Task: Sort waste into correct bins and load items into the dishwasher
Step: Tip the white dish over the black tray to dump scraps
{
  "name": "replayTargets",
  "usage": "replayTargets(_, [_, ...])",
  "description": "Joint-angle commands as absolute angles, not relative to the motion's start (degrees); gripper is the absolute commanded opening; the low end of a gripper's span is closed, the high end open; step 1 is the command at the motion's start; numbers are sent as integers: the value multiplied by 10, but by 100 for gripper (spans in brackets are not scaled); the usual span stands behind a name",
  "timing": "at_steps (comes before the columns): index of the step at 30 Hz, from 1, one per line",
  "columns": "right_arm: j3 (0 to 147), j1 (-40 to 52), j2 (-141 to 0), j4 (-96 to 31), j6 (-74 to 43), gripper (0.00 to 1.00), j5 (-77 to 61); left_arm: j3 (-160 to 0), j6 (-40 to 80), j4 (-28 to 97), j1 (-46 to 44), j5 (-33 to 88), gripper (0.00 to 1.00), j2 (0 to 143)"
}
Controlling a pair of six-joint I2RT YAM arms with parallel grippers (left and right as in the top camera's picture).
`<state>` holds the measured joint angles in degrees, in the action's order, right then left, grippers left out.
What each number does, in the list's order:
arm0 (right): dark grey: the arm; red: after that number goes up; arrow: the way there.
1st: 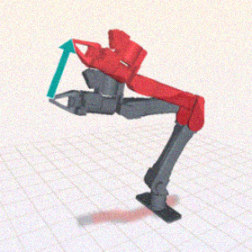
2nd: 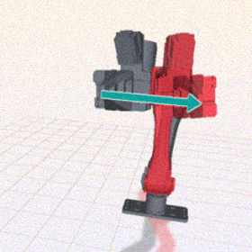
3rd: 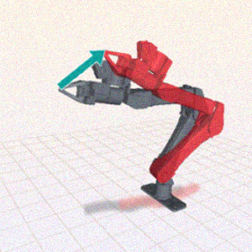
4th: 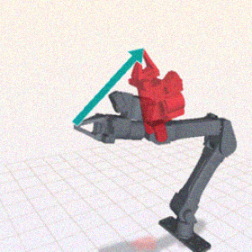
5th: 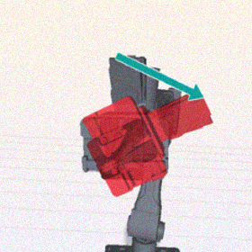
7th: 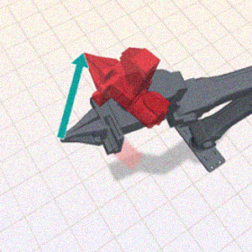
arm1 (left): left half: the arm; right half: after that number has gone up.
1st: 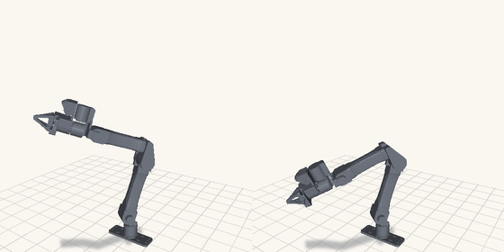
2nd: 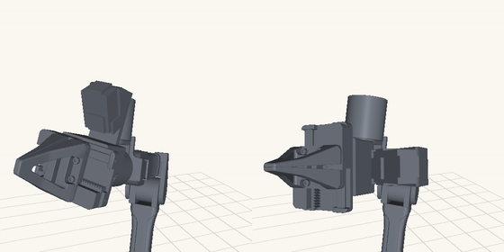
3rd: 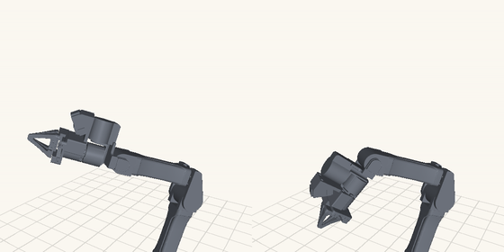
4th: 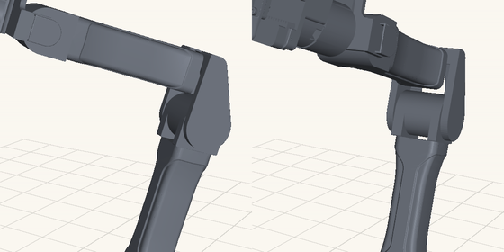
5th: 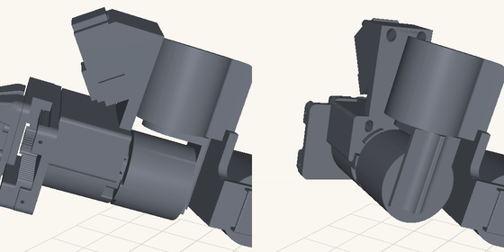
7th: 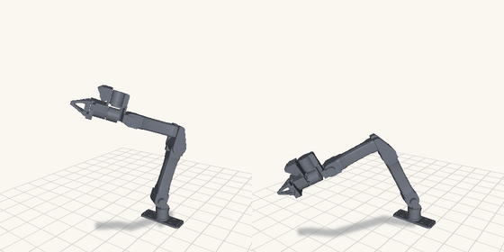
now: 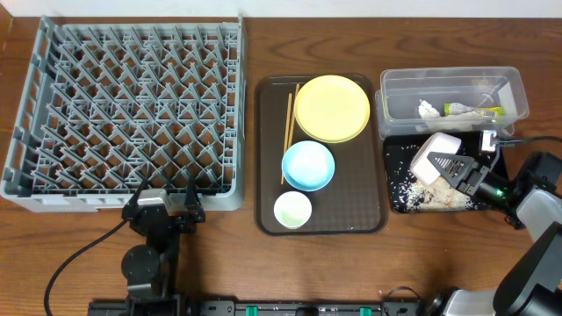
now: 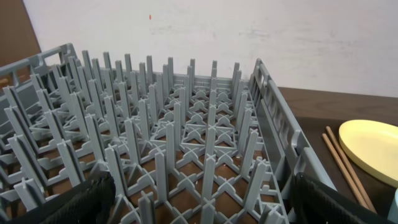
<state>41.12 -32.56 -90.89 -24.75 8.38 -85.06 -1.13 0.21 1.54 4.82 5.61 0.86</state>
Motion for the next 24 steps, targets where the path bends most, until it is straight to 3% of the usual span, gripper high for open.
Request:
replayTargets(1, [410, -331, -910, -245, 52, 1, -894, -2, 5, 36, 51, 64, 91, 7])
replayTargets(7, [410, -344, -910, -238, -5, 1, -894, -2, 5, 36, 51, 64, 91, 7])
replayTargets(12, [410, -364, -910, -226, -164, 1, -894, -2, 5, 36, 51, 64, 91, 7])
replayTargets(24, [410, -365, -910, -205, -234, 1, -894, -2, 5, 36, 51, 64, 91, 7])
